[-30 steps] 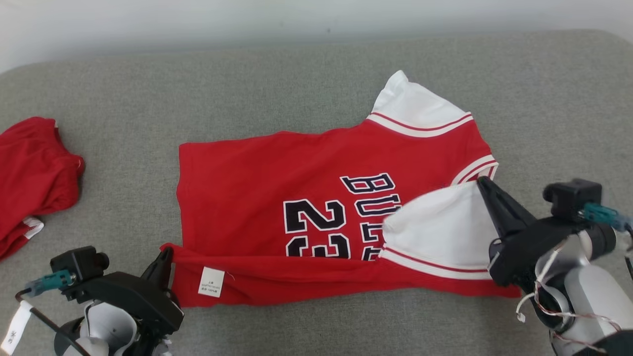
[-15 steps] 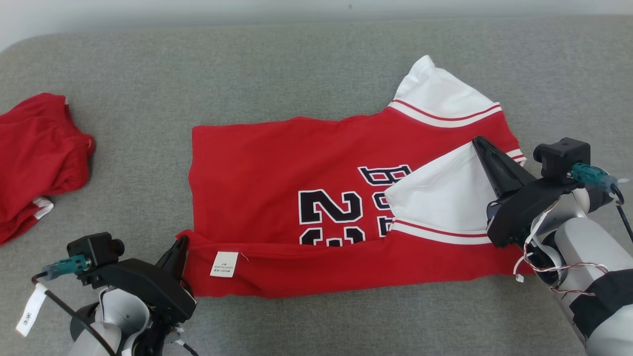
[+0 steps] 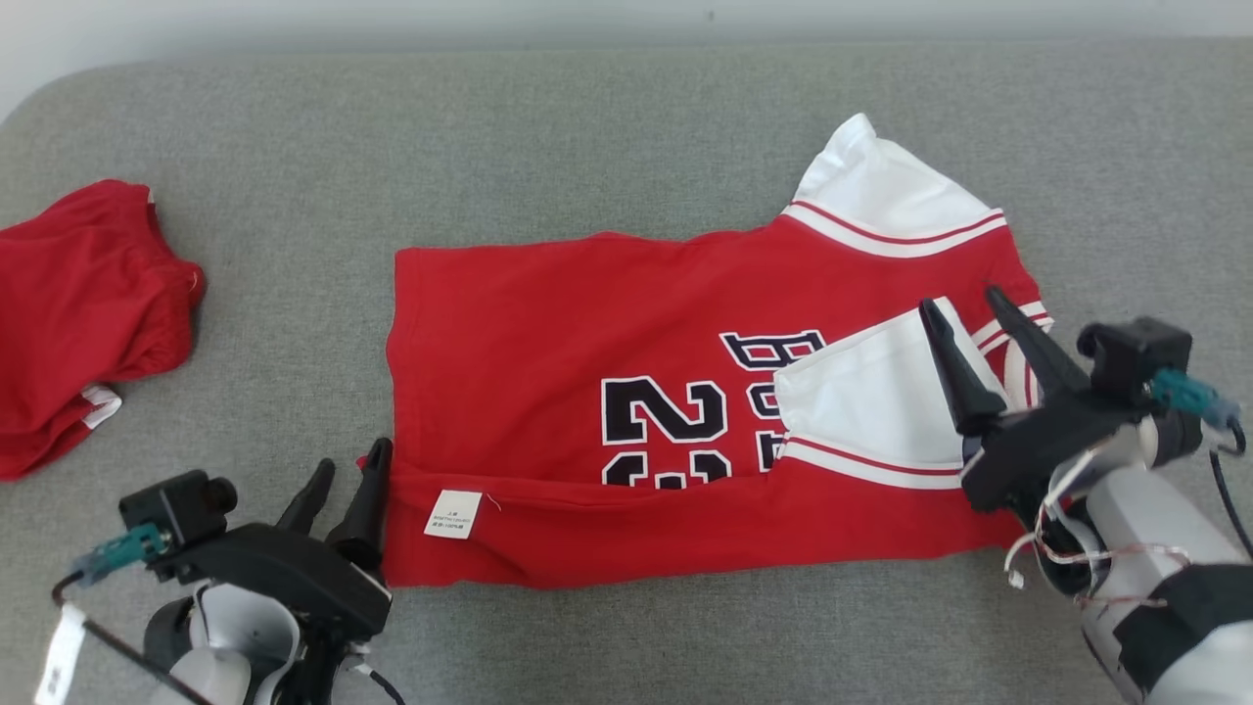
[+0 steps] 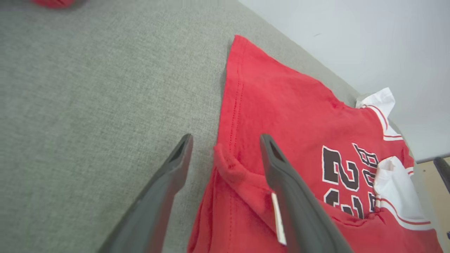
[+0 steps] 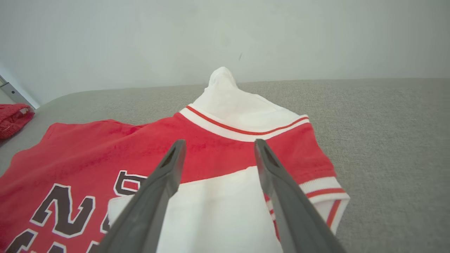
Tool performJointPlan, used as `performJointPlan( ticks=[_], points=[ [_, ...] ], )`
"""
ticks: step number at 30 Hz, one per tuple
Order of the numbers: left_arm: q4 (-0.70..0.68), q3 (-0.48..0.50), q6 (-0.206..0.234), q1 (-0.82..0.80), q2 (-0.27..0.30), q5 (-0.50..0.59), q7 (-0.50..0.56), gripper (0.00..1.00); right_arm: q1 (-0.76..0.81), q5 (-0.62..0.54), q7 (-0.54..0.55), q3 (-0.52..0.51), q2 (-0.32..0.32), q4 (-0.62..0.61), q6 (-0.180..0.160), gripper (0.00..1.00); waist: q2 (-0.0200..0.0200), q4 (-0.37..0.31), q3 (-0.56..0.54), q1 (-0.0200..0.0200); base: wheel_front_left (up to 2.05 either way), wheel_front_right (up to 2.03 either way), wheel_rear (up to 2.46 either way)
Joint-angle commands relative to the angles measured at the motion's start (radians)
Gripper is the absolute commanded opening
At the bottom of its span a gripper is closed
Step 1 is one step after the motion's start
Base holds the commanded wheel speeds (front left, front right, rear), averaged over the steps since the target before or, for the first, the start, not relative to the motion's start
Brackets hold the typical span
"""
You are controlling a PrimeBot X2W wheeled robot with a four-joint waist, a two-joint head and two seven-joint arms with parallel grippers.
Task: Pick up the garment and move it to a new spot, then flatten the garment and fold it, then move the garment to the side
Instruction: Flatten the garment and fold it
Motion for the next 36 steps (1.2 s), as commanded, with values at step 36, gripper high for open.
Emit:
performJointPlan(
  ticks=[36],
  points=[
    [-0.120, -0.106, 0.111, 0.286, 0.107, 0.289, -0.267, 1.00, 0.702, -0.390, 0.110, -0.438, 0.256, -0.565, 0.000, 1.00, -0.0001, -0.070, -0.232, 0.0000, 0.00, 0.00, 0.00]
  ],
)
